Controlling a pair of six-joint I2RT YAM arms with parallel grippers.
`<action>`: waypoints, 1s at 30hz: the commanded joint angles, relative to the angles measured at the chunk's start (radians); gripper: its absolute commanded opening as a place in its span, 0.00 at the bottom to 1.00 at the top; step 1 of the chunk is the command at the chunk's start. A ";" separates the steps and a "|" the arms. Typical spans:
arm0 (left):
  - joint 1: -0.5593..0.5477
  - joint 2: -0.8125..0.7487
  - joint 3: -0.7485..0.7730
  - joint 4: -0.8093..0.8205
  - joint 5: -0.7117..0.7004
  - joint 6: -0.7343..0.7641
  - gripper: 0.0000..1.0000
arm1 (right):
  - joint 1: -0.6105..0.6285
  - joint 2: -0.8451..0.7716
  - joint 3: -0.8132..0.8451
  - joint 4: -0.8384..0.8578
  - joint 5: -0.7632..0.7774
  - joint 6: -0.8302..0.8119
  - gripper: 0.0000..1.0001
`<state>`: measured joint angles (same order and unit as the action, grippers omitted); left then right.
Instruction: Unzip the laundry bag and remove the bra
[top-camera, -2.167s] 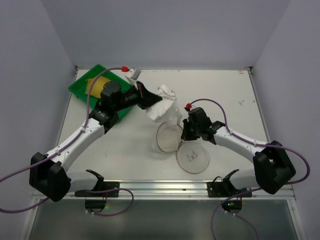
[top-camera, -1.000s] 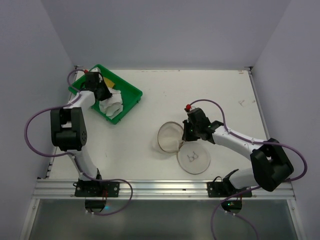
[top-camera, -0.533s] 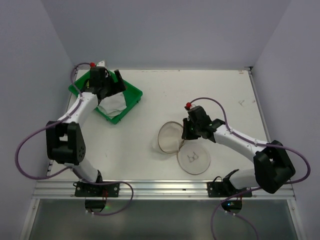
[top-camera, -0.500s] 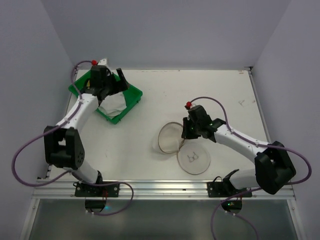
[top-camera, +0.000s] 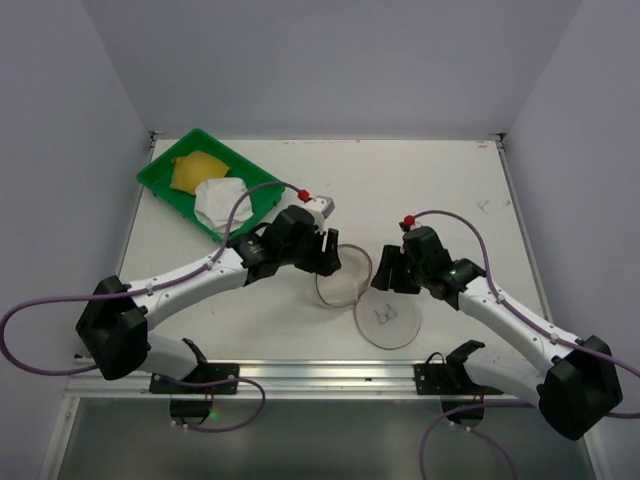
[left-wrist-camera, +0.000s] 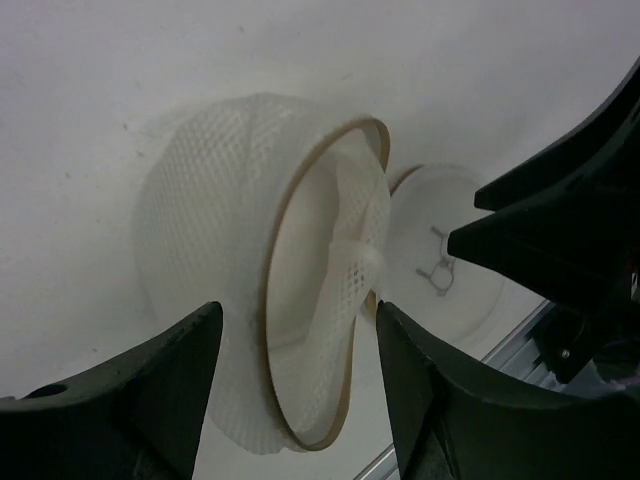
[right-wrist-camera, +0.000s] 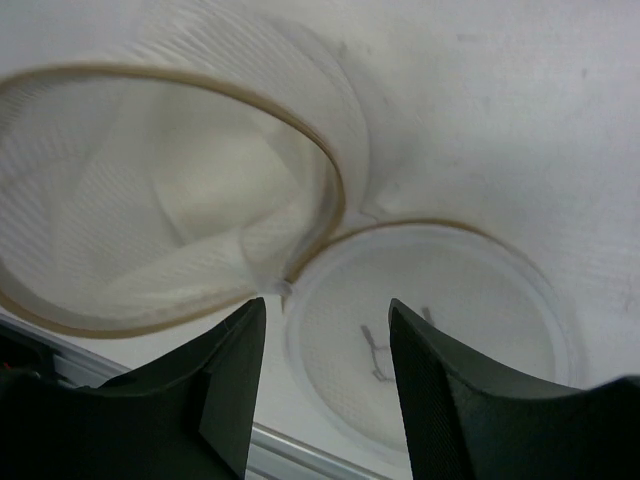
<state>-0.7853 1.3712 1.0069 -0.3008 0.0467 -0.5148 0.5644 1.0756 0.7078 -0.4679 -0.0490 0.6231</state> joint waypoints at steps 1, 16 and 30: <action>-0.077 0.040 -0.004 0.028 -0.076 -0.048 0.65 | -0.032 -0.046 -0.092 -0.049 -0.095 0.076 0.56; -0.045 0.157 -0.224 0.040 -0.277 -0.350 0.10 | -0.204 0.321 -0.110 0.290 -0.368 0.118 0.57; -0.011 0.094 -0.357 0.189 -0.240 -0.541 0.21 | -0.227 0.454 0.237 0.117 -0.098 -0.025 0.54</action>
<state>-0.8082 1.4620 0.6453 -0.1463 -0.1749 -1.0027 0.3408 1.6398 0.9703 -0.2764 -0.3172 0.6350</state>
